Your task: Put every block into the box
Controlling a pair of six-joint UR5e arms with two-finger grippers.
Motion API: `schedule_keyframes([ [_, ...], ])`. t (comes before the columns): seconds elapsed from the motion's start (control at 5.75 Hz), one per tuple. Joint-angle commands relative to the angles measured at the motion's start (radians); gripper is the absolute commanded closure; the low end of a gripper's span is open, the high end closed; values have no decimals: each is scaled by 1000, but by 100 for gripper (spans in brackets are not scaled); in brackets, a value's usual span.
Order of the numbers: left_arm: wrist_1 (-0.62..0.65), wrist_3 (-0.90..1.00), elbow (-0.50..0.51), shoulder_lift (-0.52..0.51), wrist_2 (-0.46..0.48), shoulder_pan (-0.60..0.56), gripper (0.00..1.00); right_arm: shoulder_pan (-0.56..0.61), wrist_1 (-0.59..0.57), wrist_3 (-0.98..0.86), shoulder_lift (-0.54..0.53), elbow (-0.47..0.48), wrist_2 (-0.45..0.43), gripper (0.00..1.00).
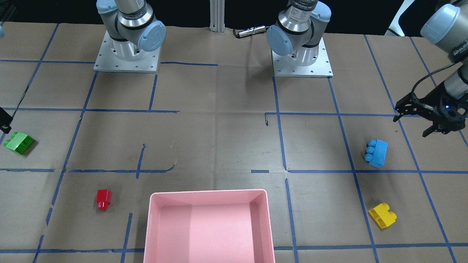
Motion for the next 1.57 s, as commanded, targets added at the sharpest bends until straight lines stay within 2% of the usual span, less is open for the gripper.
schedule_keyframes([
  [0.0,213,-12,-99,-97,-11,0,1,-34,-120,61,88,67,-2,1],
  [0.52,387,-12,-163,-211,-39,-3,1,-62,-123,59,150,70,1,1],
  [0.7,395,-12,-164,-223,-39,-5,1,-65,-181,48,170,70,-4,0],
  [1.04,395,-9,-164,-251,-39,-5,1,-98,-177,46,179,71,-1,0],
  [1.22,395,-7,-164,-243,-39,-5,7,-106,-183,45,181,88,-1,0],
  [1.39,393,-4,-164,-243,-39,-5,20,-106,-184,48,181,100,-1,0],
])
